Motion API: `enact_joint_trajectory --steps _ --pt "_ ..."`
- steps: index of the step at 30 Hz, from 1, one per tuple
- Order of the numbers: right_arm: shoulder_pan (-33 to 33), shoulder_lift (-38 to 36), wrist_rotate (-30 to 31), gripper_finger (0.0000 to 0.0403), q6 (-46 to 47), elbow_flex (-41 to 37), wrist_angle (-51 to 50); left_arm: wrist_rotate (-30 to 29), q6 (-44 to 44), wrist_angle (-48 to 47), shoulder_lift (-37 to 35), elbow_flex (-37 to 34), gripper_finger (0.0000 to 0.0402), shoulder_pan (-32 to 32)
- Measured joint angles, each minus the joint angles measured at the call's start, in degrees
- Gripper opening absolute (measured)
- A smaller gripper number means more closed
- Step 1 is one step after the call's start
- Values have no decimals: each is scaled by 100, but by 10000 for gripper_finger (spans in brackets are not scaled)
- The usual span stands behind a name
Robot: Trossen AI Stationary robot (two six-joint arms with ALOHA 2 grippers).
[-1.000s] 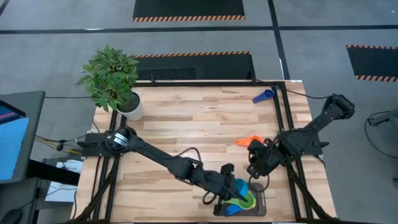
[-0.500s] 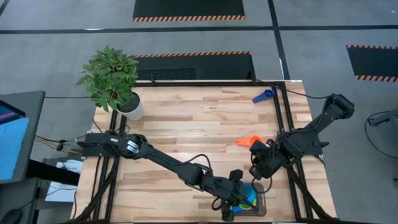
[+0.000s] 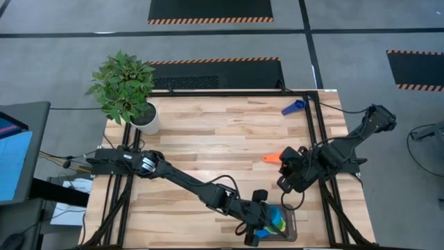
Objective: Nest measuring cups in basket
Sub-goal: Stack the light blue measuring cup on top of the green measuring cup in the black bin
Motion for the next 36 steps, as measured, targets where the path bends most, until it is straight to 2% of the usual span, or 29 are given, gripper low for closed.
enact_joint_trajectory --steps 10,15,18,24,34,36 --pt "17 0 0 71 -37 314 30 150 137 -67 0 -2 0 -11" --pt "17 2 0 71 -42 322 37 128 -440 30 115 -7 0 -13" --pt "17 2 0 71 -50 322 45 0 -190 156 209 -9 0 -44" --pt "19 2 0 71 -50 323 0 419 -214 270 196 0 0 -4" --pt "17 2 0 71 -175 322 -11 563 -720 6 281 -3 0 9" --pt "17 2 1 71 -181 324 -14 514 -603 18 282 -4 0 8"
